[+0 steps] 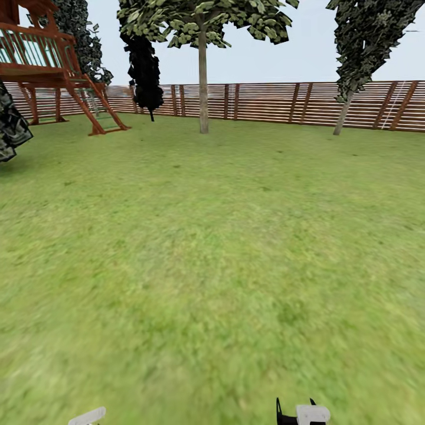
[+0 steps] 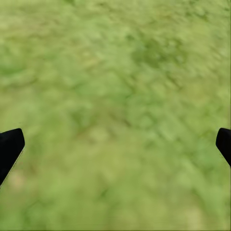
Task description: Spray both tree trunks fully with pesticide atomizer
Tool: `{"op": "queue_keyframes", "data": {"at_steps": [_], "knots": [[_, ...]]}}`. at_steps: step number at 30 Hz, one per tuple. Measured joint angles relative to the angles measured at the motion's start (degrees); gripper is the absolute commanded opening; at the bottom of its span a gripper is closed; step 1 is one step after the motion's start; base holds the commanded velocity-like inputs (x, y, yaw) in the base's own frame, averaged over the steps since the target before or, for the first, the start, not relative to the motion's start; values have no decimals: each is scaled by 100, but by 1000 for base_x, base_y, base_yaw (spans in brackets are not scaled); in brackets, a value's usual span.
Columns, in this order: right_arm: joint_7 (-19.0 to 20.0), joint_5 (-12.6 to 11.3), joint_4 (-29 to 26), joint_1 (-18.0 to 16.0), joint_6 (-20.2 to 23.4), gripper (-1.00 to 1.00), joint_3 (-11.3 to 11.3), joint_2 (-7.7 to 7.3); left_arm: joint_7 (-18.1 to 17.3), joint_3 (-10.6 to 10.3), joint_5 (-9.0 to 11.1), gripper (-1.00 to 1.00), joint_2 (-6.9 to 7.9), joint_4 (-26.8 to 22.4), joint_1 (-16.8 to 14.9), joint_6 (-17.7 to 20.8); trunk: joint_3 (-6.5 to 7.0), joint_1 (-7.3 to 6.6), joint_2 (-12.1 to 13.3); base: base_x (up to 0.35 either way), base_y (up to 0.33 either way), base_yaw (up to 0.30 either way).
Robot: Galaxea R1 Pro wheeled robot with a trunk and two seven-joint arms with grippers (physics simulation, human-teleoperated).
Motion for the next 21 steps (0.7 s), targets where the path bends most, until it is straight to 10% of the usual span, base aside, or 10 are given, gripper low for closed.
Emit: {"op": "queue_keyframes", "data": {"at_steps": [21], "knots": [[0, -1, 0, 0, 0, 100, 0, 2, 0, 0, 2, -100, 0, 0, 0, 0, 0, 0, 0, 338, 0, 0]]}}
